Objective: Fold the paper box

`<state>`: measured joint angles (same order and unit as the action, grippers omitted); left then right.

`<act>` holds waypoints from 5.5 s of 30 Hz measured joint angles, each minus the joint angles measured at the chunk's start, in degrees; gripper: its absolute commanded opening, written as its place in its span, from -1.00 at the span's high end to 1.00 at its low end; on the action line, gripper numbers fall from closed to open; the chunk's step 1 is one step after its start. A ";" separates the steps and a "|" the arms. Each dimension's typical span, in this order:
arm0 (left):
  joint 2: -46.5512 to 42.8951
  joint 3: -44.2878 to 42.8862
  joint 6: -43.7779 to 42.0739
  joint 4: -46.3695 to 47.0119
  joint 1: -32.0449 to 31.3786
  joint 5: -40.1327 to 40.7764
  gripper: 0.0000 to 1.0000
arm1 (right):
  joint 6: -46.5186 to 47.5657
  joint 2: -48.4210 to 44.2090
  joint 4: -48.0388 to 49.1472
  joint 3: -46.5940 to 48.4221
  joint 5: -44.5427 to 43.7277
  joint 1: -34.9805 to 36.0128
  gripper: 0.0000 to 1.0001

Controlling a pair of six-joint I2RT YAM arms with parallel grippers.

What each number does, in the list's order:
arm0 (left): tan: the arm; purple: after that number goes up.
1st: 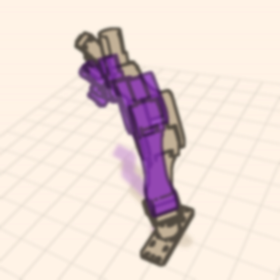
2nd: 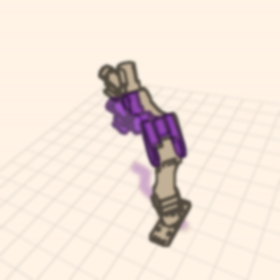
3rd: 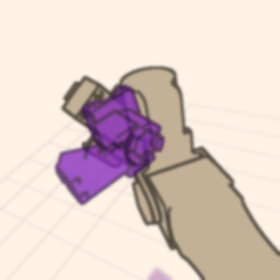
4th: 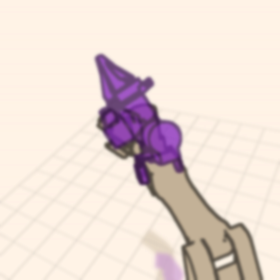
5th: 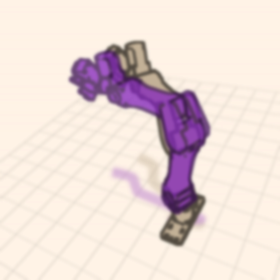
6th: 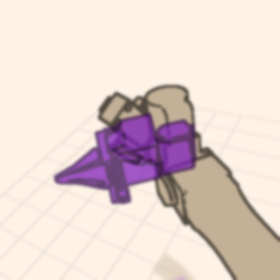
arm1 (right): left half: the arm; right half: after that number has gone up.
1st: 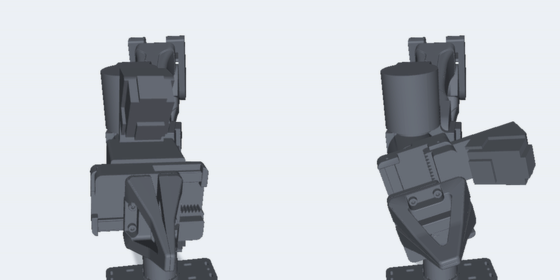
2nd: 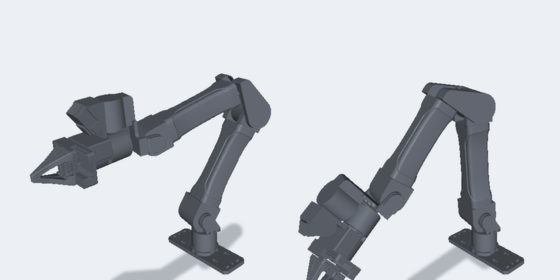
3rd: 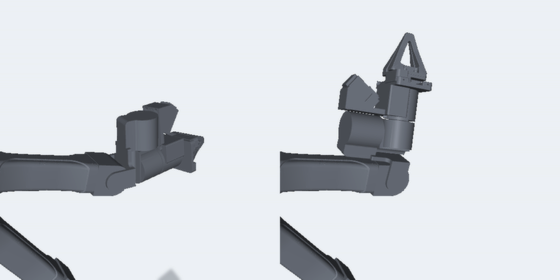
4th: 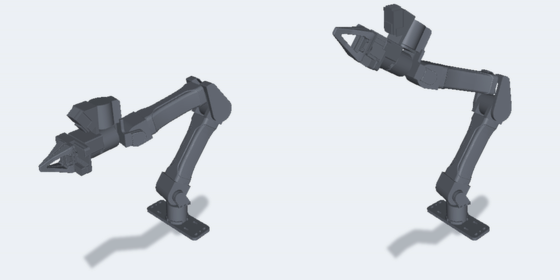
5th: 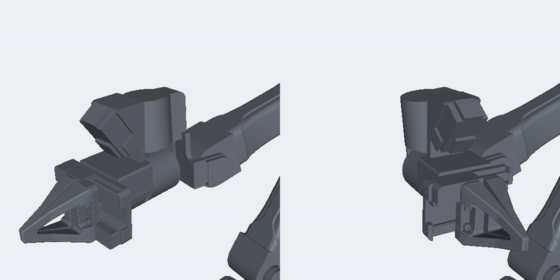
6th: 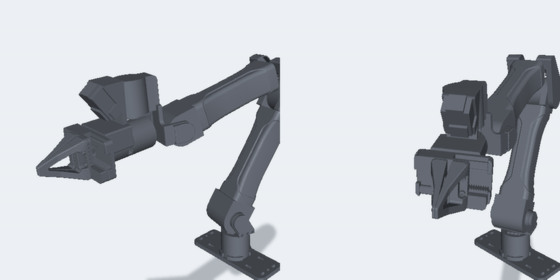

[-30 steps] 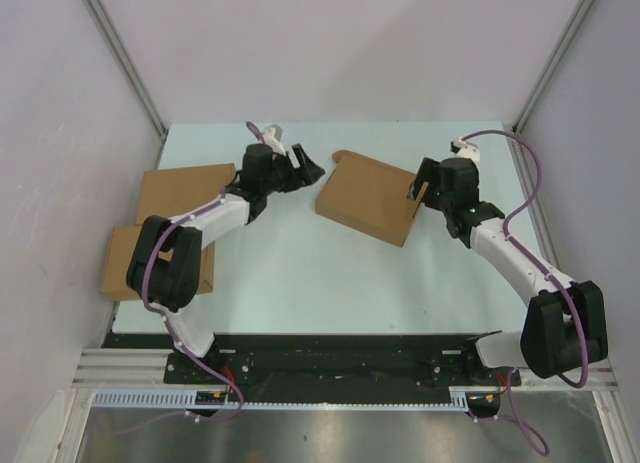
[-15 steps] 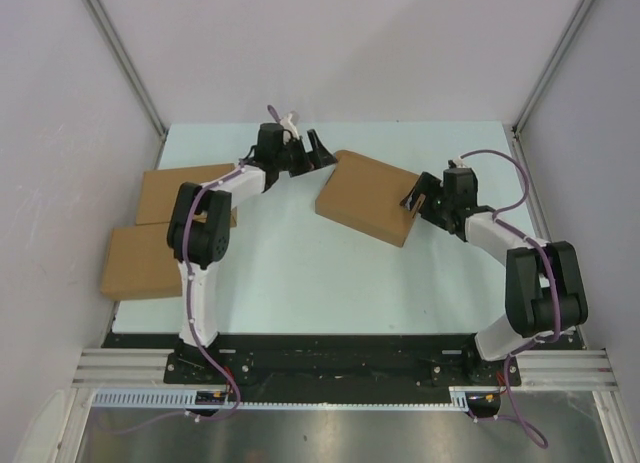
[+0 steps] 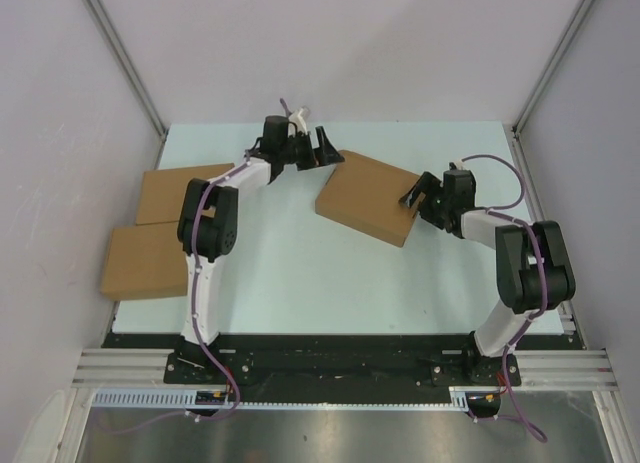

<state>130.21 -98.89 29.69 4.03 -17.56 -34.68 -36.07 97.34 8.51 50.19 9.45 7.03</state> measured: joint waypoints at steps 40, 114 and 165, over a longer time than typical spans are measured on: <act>-8.90 22.45 -10.54 12.13 -2.45 3.58 -0.06 | 13.42 -1.70 0.35 1.79 -23.80 12.90 0.38; -14.10 27.04 -5.31 5.11 2.23 0.15 -0.70 | 2.51 0.50 14.53 -6.10 2.16 5.60 -0.35; -52.85 68.30 -17.31 36.06 -15.28 33.77 0.37 | 25.22 -31.21 9.31 -18.34 -42.62 32.09 0.57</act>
<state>77.36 -30.59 12.38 40.10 -32.84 -0.91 -10.85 66.13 17.82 31.86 -33.17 39.11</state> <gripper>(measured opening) 0.318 0.430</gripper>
